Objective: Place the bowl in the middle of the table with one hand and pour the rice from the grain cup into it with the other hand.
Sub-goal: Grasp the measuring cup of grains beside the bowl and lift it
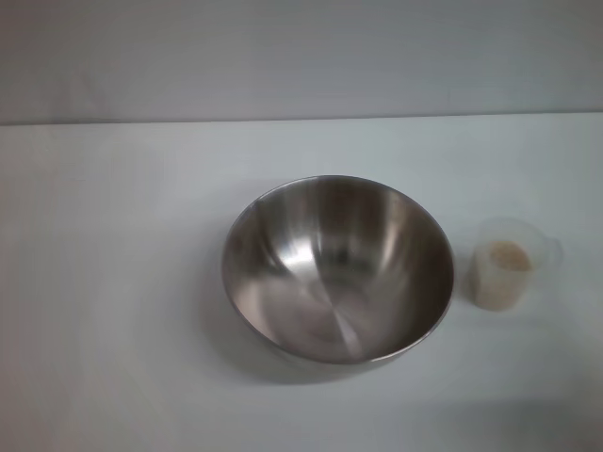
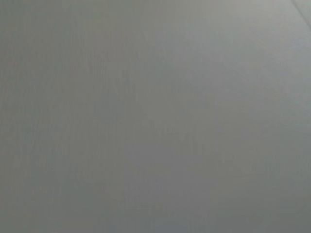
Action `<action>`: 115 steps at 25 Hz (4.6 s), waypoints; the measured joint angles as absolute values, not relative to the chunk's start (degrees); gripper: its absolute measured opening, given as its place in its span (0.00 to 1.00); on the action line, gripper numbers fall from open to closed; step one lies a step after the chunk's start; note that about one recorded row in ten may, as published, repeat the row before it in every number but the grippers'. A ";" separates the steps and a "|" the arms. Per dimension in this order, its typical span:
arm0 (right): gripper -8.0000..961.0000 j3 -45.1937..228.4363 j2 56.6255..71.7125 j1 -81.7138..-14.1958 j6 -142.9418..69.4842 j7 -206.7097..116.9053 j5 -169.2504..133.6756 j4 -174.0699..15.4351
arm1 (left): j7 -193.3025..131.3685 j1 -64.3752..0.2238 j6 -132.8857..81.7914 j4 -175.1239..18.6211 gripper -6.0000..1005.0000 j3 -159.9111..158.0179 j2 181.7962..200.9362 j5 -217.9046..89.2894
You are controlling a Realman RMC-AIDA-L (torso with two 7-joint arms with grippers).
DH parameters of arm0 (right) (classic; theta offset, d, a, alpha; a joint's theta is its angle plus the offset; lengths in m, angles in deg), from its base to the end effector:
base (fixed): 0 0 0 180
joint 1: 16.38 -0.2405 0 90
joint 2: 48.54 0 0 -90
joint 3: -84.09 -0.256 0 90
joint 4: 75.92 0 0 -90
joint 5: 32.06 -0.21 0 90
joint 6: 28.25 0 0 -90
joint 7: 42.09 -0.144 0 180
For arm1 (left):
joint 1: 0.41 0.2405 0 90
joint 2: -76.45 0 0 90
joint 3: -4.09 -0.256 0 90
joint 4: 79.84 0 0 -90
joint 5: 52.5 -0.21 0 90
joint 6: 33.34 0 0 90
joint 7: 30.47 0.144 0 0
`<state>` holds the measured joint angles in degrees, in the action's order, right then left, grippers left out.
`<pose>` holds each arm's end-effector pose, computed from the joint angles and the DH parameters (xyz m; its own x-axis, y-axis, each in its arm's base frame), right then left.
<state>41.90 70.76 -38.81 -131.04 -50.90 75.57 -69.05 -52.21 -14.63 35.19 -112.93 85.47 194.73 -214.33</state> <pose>0.3101 0.2814 0.0685 0.5614 0.5985 -0.5715 -0.7527 0.0824 -0.6531 -0.2866 0.3342 0.0512 0.4310 -0.3424 0.8349 0.8428 -0.1778 -0.5080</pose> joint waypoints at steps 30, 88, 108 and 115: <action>0.74 58.16 70.99 -24.56 -123.91 -43.50 75.31 -56.23 | -48.80 -19.39 32.84 -104.36 0.38 85.38 194.91 -214.58; 0.74 63.88 70.61 -20.90 -108.53 -43.49 75.09 -56.47 | -45.50 -17.32 33.95 -104.27 0.74 87.49 194.83 -214.46; 0.74 64.00 70.79 -24.55 -105.80 -43.49 75.18 -59.08 | -45.50 -17.37 33.99 -104.29 0.74 87.49 194.84 -214.12; 0.74 63.89 70.76 -25.15 -105.00 -43.49 75.18 -59.60 | -45.50 -17.37 33.99 -104.29 0.74 87.49 194.93 -214.12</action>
<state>63.89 70.76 -25.15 -105.00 -43.49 75.18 -59.60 -45.50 -17.37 33.99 -104.29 87.49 194.93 -214.12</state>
